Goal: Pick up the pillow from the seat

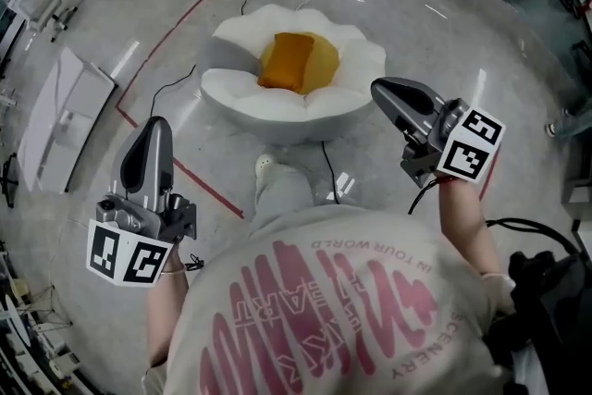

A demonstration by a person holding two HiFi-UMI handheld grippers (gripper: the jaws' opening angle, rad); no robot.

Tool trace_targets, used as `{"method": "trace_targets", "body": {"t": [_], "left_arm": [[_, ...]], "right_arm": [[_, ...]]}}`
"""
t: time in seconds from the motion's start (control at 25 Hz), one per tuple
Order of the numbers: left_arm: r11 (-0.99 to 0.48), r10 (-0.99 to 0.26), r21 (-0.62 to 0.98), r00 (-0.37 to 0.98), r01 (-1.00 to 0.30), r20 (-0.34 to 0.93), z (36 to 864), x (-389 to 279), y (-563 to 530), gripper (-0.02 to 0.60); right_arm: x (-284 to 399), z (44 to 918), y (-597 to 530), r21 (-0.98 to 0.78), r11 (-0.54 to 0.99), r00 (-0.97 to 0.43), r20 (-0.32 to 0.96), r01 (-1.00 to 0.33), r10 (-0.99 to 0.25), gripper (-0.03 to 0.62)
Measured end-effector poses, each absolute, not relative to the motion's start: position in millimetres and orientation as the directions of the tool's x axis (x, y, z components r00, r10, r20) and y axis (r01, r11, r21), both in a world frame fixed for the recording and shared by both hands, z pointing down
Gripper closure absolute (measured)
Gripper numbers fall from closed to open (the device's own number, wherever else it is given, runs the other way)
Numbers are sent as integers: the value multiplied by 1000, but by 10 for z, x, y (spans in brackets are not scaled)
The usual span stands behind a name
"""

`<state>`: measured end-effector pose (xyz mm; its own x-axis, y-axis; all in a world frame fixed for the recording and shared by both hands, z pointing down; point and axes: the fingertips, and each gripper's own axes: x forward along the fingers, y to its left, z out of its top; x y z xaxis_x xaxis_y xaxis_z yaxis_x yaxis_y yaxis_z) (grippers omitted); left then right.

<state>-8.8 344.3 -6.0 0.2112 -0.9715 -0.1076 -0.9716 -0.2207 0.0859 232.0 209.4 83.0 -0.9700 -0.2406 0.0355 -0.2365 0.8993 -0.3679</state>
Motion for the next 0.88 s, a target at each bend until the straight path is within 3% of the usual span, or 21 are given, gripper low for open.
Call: {"method": "trace_targets", "body": {"t": [0.52, 0.88], "left_arm": [[-295, -949, 117, 276, -948, -152, -85, -784, 2388, 563], [-378, -924, 106, 368, -920, -100, -104, -1512, 1353, 563]], "right_arm": [[1665, 849, 1247, -376, 879, -955, 69, -292, -288, 588], [1003, 927, 489, -426, 828, -928, 93, -365, -361, 588]]}}
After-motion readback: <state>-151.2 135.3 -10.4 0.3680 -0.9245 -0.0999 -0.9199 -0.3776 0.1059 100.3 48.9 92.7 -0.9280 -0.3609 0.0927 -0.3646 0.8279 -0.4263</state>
